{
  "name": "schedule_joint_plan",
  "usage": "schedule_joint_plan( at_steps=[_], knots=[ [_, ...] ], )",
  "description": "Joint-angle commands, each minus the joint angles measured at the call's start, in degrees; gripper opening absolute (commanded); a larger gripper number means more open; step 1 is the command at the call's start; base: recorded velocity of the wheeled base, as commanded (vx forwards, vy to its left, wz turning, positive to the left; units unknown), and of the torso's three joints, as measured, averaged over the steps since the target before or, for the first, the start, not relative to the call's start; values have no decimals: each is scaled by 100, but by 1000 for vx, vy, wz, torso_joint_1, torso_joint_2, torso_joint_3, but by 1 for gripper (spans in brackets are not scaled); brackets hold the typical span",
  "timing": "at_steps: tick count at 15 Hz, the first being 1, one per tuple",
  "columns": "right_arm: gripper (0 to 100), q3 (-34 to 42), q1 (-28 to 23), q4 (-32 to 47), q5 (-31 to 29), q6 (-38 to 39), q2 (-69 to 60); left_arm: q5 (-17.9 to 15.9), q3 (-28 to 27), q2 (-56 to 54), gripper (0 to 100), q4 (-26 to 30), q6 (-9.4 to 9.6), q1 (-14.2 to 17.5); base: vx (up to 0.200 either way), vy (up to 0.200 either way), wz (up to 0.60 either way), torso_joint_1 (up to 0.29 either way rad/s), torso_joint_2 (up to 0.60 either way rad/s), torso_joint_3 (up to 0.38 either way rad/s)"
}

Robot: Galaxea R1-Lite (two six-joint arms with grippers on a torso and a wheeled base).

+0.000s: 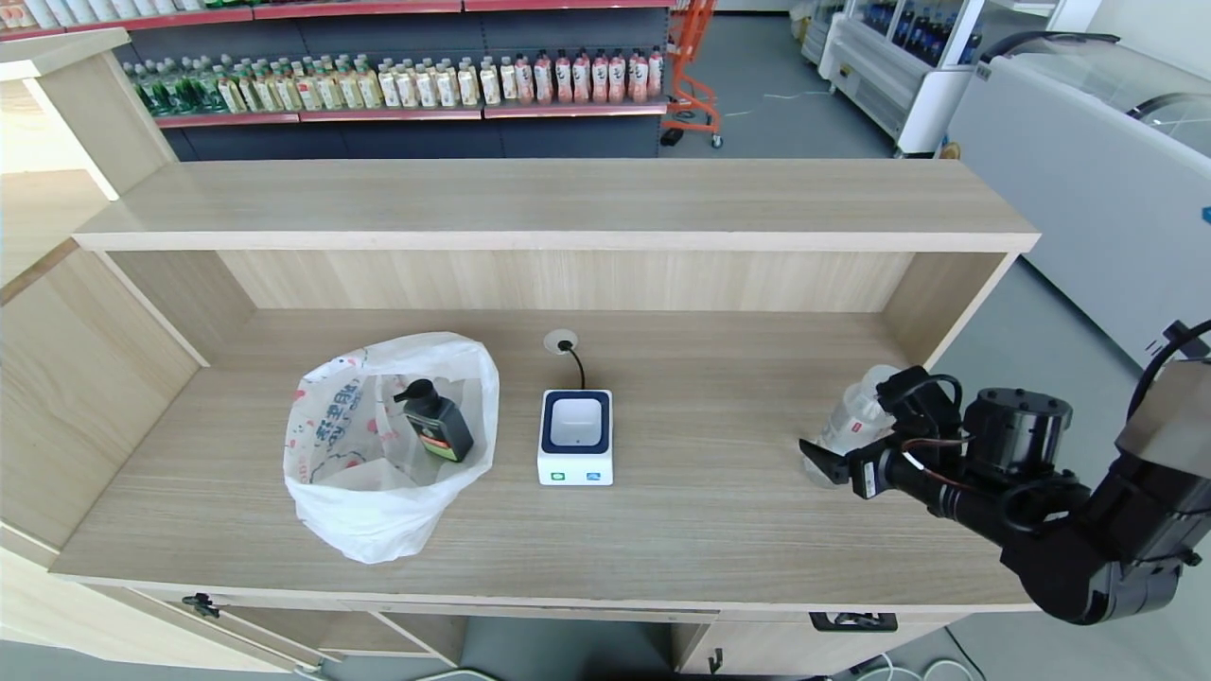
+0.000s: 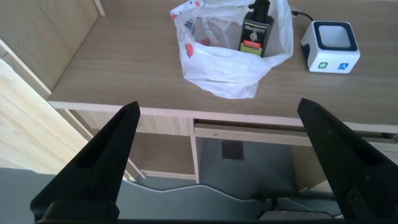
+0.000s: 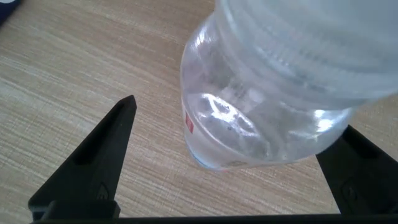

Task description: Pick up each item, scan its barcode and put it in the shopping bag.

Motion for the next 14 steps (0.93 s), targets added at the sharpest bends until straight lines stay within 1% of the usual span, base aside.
schedule_joint_plan(
  at_steps=[1,4,5,7,9,14],
  knots=[
    [100,-68,4,-2,34,-4,125,1,0,-2,100,0,-1,0,0,0,0,0,0,0],
    [100,-385,13,-2,113,-74,380,1,0,-2,100,-9,-1,0,0,0,0,0,0,0],
    [0,-464,13,-2,113,-101,423,1,0,-2,100,0,-1,0,0,0,0,0,0,0],
    [0,-728,21,-2,122,-118,555,1,0,-2,100,0,-1,0,0,0,0,0,0,0],
    [0,-816,83,-2,122,-136,634,1,0,-2,100,0,-1,0,0,0,0,0,0,0],
    [0,-763,109,-37,122,-197,564,1,0,-2,100,0,-1,0,0,0,0,0,0,0]
  ],
)
